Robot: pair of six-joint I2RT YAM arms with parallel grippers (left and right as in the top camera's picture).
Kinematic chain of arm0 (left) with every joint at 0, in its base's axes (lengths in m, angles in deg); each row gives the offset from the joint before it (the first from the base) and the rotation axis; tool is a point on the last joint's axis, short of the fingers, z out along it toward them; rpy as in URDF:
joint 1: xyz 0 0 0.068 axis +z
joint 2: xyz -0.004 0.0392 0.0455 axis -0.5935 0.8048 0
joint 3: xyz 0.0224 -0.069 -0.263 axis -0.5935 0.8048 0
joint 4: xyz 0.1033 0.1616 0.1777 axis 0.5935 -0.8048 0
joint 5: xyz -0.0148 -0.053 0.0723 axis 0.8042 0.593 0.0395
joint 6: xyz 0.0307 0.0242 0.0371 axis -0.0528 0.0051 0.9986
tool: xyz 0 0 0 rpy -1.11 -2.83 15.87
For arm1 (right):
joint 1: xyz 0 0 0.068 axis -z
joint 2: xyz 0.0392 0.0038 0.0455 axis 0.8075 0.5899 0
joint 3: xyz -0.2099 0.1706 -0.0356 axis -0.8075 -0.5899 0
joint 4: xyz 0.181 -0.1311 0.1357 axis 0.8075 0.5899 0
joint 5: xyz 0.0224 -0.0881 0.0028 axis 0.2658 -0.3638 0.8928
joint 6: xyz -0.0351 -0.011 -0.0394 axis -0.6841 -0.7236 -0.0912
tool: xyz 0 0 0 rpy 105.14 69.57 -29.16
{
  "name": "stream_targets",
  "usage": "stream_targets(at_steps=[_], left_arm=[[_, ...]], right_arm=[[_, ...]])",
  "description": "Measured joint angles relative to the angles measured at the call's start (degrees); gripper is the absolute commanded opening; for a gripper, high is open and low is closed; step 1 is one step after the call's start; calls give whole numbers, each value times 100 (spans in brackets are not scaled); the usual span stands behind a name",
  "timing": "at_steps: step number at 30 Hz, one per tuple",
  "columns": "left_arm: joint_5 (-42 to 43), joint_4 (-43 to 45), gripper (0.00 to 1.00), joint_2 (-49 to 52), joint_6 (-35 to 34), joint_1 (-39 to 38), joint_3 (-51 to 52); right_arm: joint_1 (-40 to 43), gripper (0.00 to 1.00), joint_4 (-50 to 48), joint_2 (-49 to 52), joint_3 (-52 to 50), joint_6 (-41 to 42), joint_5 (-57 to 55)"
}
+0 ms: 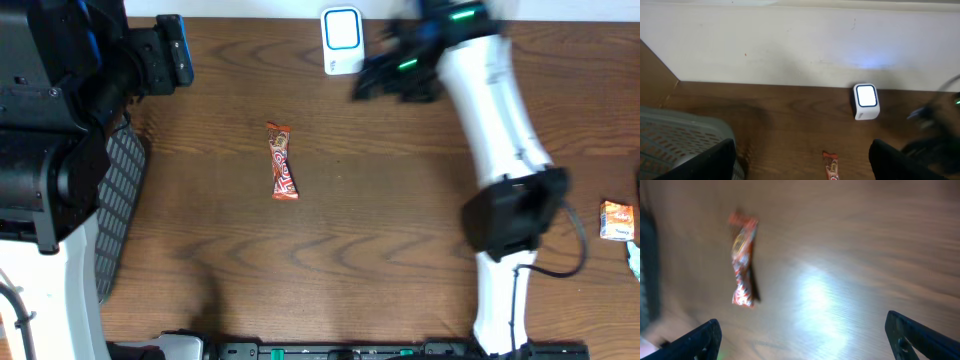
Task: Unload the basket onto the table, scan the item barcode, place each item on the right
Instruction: 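Reach the right gripper to the red chocolate bar and grasp it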
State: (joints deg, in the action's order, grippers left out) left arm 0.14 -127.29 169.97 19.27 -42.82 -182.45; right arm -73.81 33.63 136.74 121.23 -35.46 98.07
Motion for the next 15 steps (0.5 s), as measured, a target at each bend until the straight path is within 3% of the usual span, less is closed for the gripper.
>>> stream_targets(at_steps=[2, 5, 8, 13, 15], left_arm=[[0, 0, 85, 0, 0, 0, 0], [-2, 0, 85, 0, 0, 0, 0], [0, 0, 85, 0, 0, 0, 0], [0, 0, 85, 0, 0, 0, 0], [0, 0, 85, 0, 0, 0, 0]], right_arm=[[-586, 98, -55, 107, -114, -44, -144], [-1215, 86, -92, 260, -278, -59, -334], [-1633, 84, -109, 317, -546, -28, -446], [-1980, 99, -291, 319, -1082, -26, -817], [-2107, 99, -365, 319, -1281, -17, -1145]])
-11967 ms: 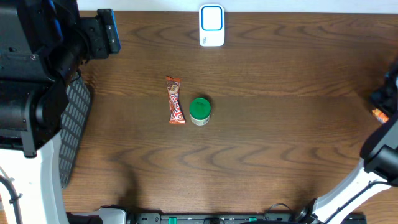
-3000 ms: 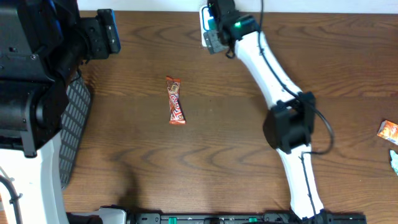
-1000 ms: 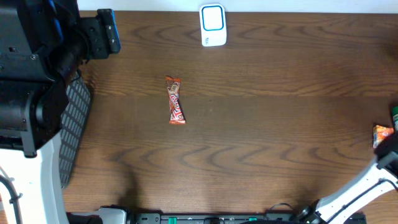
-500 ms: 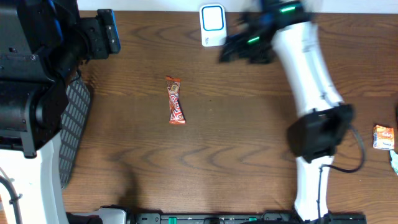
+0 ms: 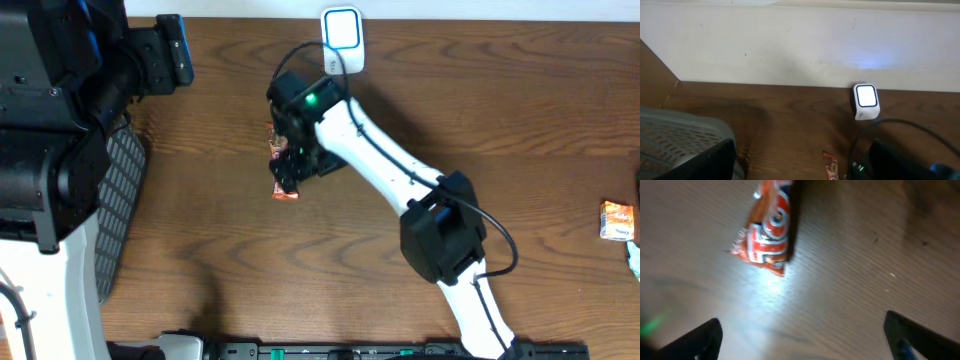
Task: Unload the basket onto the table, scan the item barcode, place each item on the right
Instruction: 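Reach the right gripper to the red chocolate bar and grasp it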
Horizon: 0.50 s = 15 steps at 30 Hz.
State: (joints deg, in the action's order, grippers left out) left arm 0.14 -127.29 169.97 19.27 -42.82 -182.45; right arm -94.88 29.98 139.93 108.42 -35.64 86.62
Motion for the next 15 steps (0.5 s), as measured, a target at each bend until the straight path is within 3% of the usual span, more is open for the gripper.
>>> stream_targets(at_steps=[5, 8, 15], left_arm=[[0, 0, 85, 0, 0, 0, 0], [0, 0, 85, 0, 0, 0, 0], [0, -2, 85, 0, 0, 0, 2]], right_arm=[[-431, 99, -310, 13, -247, -2, -1263], [-772, 99, -1001, 13, -575, -61, -2004], [-1060, 99, -1714, 15, -1427, -249, -2514]])
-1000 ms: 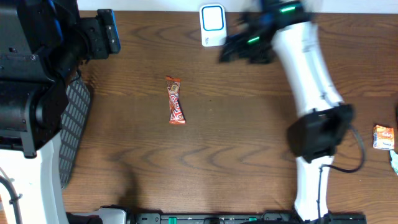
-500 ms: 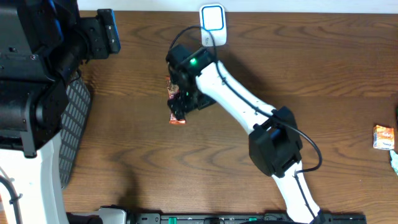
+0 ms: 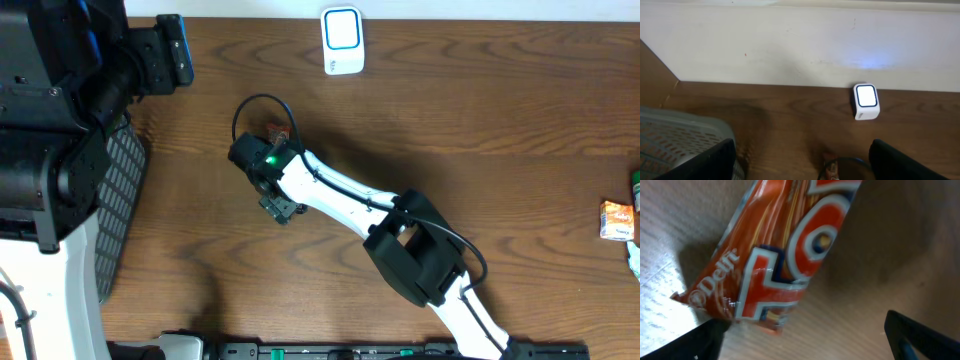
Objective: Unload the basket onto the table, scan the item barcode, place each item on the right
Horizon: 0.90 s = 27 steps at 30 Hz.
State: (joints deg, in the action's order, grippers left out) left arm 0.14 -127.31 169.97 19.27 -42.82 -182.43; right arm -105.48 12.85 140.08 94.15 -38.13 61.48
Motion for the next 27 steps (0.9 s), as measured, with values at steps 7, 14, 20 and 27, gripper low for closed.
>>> stream_targets(at_steps=[7, 14, 20, 27], left_arm=[[0, 2, 85, 0, 0, 0, 0], [0, 2, 85, 0, 0, 0, 0], [0, 2, 85, 0, 0, 0, 0], [-2, 2, 85, 0, 0, 0, 0]], right_arm=[[-262, 99, -457, -48, -179, -114, -774], [-509, 99, -857, -87, -376, -380, -1276], [-651, 69, -1300, -116, -599, -680, -1641], [-667, 7, -1690, 101, -684, -1156, -2028]])
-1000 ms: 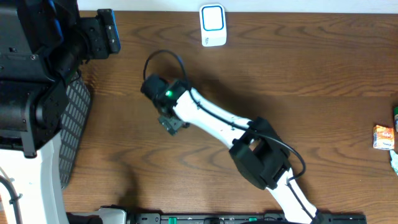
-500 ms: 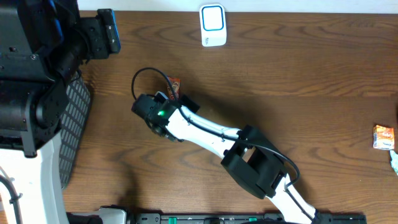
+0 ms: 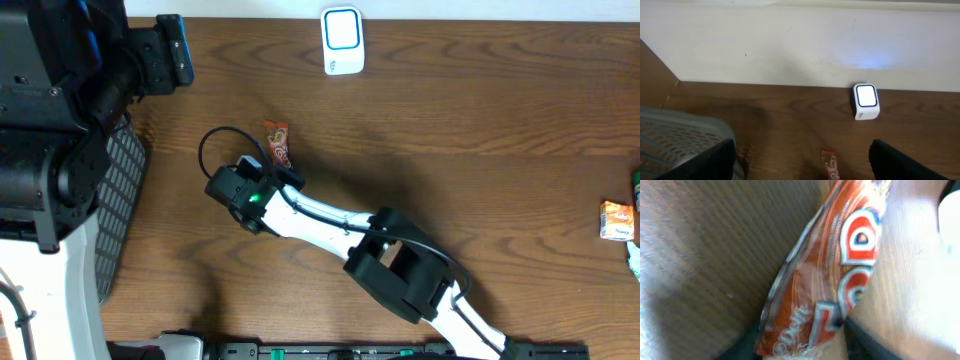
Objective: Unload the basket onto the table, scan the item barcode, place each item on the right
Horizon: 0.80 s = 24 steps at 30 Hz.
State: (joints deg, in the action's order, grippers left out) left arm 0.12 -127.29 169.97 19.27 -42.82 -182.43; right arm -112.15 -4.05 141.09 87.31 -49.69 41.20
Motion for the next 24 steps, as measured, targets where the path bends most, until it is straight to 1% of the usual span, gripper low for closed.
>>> stream_targets(at_steps=[1, 3, 8, 11, 13, 17, 21, 24], left_arm=[[2, 2, 85, 0, 0, 0, 0], [0, 0, 85, 0, 0, 0, 0], [2, 0, 85, 0, 0, 0, 0], [2, 0, 85, 0, 0, 0, 0], [2, 0, 85, 0, 0, 0, 0], [2, 0, 85, 0, 0, 0, 0], [2, 0, 85, 0, 0, 0, 0], [2, 0, 85, 0, 0, 0, 0]], right_arm=[[0, 1, -15, 46, -11, -33, -76], [0, 1, 2, 131, -20, -63, -278], [0, 1, 284, 136, -15, -72, -374], [2, 1, 807, 136, 70, 50, -330], [24, 1, 1322, 129, 223, 219, -114], [162, 1, 1805, -42, 492, 640, 785], [466, 1, 1718, -632, 599, 1113, 2308], [841, 1, 1733, -1235, 686, 1375, 3482]])
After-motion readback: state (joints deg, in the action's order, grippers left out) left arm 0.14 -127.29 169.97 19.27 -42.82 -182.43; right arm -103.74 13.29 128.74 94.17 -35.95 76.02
